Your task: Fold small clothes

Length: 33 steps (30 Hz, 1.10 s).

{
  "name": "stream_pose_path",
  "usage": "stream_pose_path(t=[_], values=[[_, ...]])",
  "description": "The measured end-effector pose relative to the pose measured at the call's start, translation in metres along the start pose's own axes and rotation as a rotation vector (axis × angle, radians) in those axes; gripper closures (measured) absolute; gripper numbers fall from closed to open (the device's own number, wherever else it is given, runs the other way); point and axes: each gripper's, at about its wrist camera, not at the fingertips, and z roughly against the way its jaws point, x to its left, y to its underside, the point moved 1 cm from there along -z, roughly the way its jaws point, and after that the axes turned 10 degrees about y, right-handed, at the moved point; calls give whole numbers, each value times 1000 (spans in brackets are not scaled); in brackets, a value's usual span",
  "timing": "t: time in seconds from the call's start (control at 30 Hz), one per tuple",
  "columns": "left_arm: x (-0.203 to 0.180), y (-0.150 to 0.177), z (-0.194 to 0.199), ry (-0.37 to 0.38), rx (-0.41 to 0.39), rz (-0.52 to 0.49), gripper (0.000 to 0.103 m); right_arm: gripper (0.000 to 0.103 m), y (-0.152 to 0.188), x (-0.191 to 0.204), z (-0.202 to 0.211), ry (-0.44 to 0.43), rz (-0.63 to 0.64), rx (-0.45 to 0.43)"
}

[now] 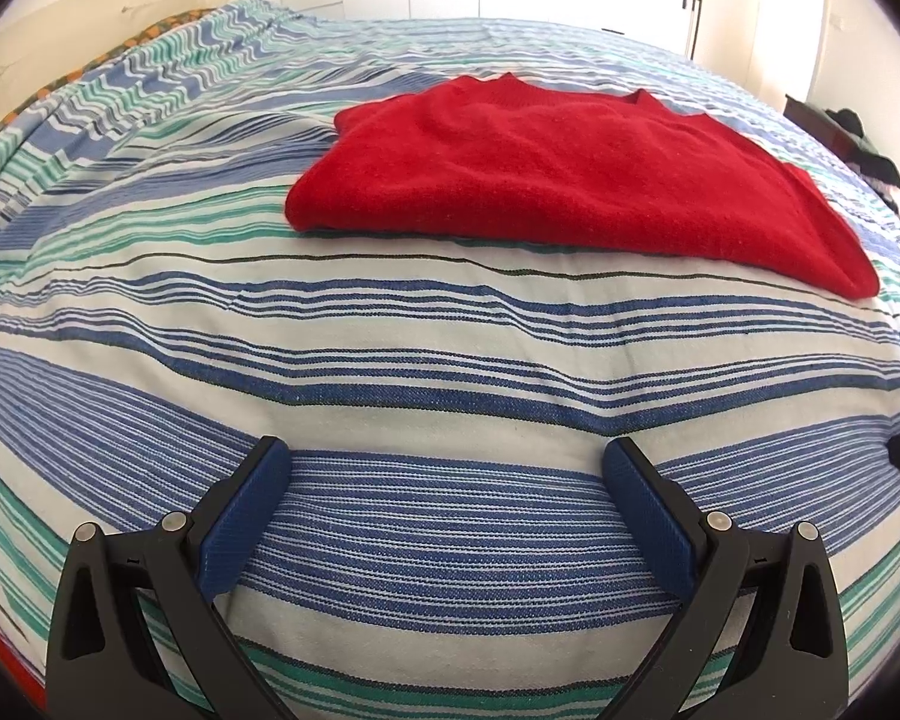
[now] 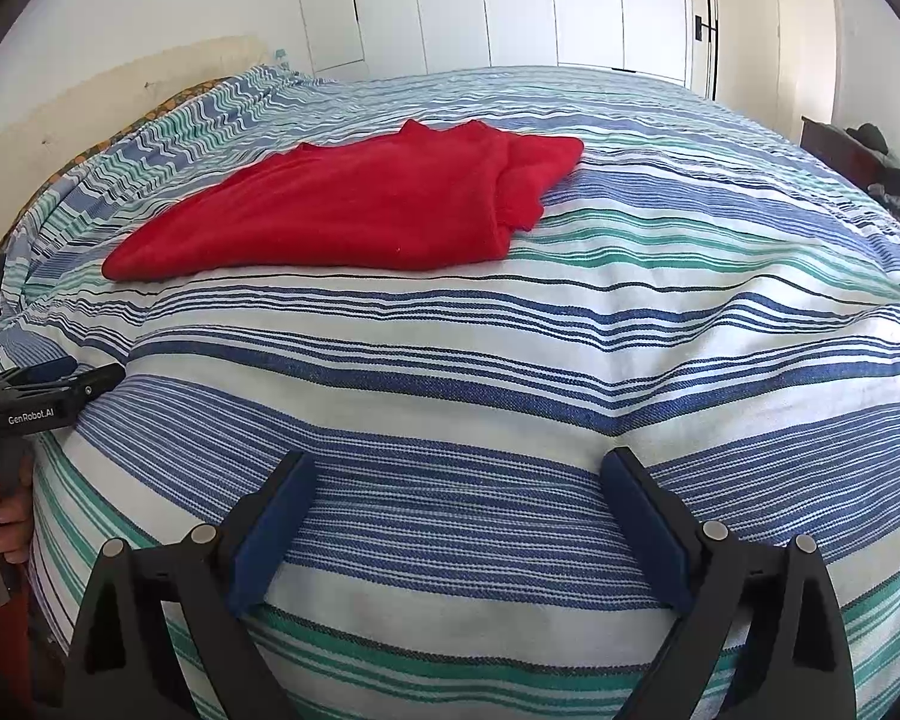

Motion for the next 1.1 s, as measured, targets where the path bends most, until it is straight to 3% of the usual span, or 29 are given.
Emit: stream_pose_path(t=[0.17, 0.3, 0.47, 0.53, 0.63, 0.73, 0.8, 0.83, 0.87, 0.93, 1.1], values=[[0, -1, 1, 14, 31, -13, 1, 8, 0, 0, 0, 0, 0, 0], [5, -15, 10, 81, 165, -42, 1, 8, 0, 0, 0, -1, 0, 0], [56, -69, 42, 209, 73, 119, 2, 8, 1, 0, -1, -6, -4, -3], [80, -105, 33, 247, 59, 207, 2, 7, 1, 0, -2, -9, -3, -2], [99, -149, -4, 351, 110, 280, 2, 6, 0, 1, -4, -16, 0, 5], [102, -170, -51, 252, 166, 274, 7, 5, -1, 1, -4, -18, 1, 9], [102, -174, -79, 235, 219, 288, 22, 5, 0, 1, -3, -21, 0, 11], [101, -173, -91, 238, 253, 297, 35, 5, -1, 0, -3, -22, 0, 12], [100, -172, -97, 239, 275, 300, 58, 5, -1, 1, -3, -22, 0, 13], [96, -173, -98, 239, 284, 296, 92, 5, 0, 1, -3, -22, 0, 15], [76, -196, -59, 192, 248, 264, 96, 4, -1, 1, -3, -27, -1, 22]])
